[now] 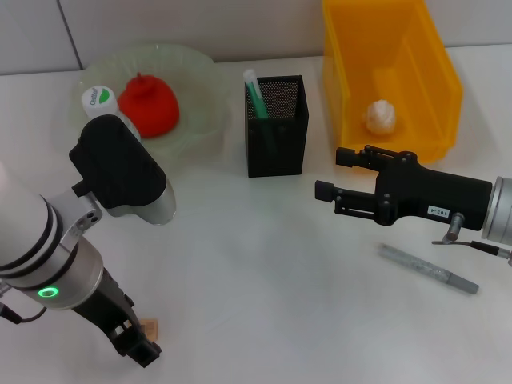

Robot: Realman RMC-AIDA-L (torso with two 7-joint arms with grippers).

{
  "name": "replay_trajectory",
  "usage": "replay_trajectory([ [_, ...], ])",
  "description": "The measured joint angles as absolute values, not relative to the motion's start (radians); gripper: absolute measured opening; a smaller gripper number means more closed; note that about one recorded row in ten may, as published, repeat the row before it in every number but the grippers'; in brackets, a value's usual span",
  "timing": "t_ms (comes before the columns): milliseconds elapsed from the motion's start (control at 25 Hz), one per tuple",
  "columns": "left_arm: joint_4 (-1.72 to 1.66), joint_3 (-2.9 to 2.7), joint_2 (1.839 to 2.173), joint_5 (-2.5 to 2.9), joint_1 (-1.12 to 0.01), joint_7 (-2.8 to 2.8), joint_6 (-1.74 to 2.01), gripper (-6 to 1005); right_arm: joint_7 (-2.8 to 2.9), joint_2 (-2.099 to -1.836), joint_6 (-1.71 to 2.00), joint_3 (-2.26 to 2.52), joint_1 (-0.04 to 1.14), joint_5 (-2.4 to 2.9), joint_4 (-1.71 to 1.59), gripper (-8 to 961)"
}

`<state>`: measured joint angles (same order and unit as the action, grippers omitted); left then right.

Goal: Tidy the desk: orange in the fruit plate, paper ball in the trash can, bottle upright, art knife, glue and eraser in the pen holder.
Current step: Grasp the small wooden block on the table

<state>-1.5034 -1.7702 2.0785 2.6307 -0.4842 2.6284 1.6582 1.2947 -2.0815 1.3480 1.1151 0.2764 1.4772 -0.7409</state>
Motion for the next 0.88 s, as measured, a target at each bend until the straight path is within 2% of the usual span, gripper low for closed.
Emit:
replay_trajectory([
  [640, -1.465, -1.77, 2.079, 2.628, -0.492, 2.624, 1.641, 763, 1.295, -2.08, 1.35, 1.115, 0.274, 1.477, -0.741, 757],
  [800, -1.464, -1.77, 2.079, 2.632, -0.492, 2.624, 1.639, 629, 1.295, -2.08, 1.35, 1.115, 0.274, 1.477, -0.741, 757],
  [880, -1.463, -1.77, 2.078, 2.633, -0.492, 2.624, 1.636, 630, 1.295, -2.08, 1.35, 1.115, 0.274, 1.477, -0.741, 757],
])
